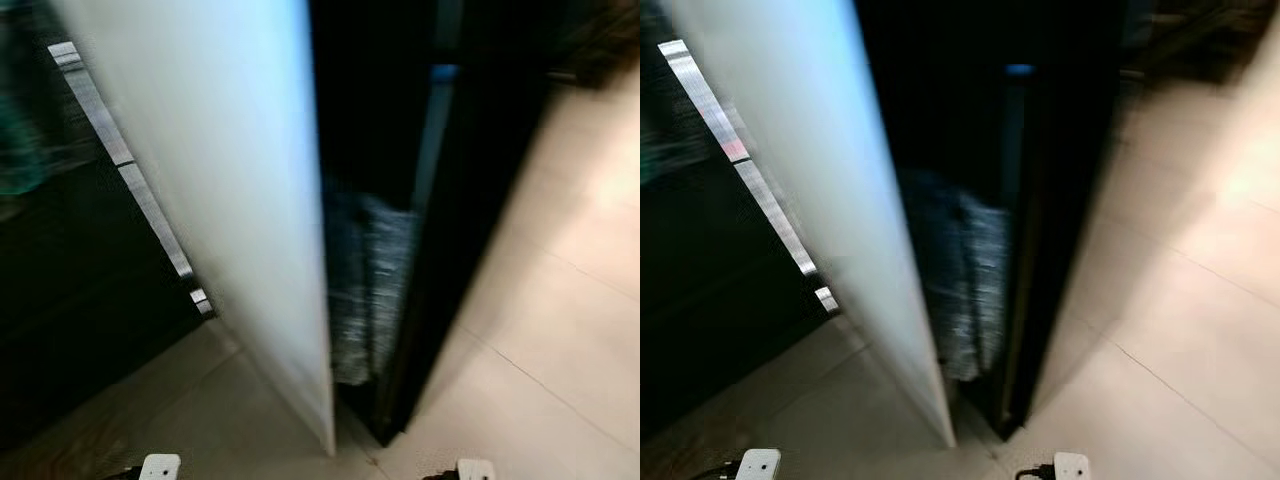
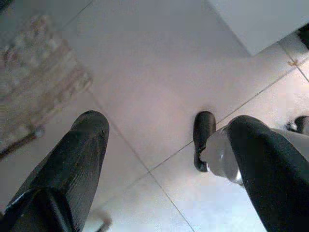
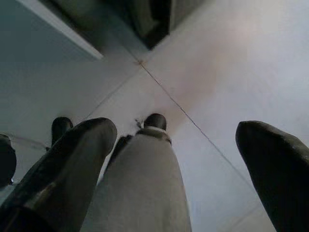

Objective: Restocking fridge

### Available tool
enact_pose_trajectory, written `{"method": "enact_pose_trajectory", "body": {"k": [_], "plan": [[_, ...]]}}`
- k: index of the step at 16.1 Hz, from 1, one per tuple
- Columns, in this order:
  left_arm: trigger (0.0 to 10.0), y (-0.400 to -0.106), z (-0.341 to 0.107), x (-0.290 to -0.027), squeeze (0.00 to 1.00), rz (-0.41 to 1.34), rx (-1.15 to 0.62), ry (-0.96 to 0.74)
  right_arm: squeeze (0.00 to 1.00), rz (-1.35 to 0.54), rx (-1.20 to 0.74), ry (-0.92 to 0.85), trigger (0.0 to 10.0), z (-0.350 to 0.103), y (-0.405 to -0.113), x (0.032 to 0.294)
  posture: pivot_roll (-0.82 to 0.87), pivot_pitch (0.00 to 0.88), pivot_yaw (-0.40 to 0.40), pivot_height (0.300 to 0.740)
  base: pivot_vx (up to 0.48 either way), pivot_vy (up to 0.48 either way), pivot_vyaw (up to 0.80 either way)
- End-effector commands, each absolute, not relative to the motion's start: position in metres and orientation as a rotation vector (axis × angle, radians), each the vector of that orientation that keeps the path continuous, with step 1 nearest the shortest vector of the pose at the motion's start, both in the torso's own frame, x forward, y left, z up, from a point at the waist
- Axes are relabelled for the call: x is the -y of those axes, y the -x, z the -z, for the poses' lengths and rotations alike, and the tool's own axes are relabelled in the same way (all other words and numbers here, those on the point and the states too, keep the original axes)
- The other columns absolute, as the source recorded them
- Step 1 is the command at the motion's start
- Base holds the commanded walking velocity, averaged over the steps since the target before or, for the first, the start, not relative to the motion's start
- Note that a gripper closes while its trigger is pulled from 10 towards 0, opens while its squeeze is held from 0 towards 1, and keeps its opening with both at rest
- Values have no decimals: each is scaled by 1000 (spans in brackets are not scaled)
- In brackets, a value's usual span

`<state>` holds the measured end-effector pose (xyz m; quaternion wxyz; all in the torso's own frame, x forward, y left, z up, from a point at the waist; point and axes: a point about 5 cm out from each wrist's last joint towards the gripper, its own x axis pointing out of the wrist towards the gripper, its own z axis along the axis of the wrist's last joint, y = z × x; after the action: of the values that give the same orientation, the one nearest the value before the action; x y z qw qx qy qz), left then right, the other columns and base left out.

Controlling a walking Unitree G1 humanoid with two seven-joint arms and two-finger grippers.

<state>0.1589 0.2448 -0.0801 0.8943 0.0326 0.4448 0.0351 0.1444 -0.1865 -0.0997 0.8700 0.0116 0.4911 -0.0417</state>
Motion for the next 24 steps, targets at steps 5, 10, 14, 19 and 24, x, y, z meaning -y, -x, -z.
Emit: {"method": "enact_pose_trajectory", "body": {"k": [5,10,14,19,24], "plan": [[10000,-154,82,-248,0,-62,-951,-81,0,81,-1060,-20,10000,104,-135,178,7,0,54,740,0,0,793],[10000,-152,82,-247,0,-45,-954,-92,0,77,-1065,-14,10000,104,-136,181,10,0,53,740,0,0,794],[10000,-154,82,-247,0,-51,-947,-80,0,83,-1059,-14,10000,103,-138,182,13,24,49,740,0,0,794],[10000,-154,82,-247,0,-52,-948,-72,0,101,-1053,-34,10000,103,-138,183,16,43,49,740,0,0,311],[10000,-155,81,-246,0,-61,-940,-55,0,102,-1051,-36,10000,102,-140,184,20,48,47,740,0,0,0]]}}
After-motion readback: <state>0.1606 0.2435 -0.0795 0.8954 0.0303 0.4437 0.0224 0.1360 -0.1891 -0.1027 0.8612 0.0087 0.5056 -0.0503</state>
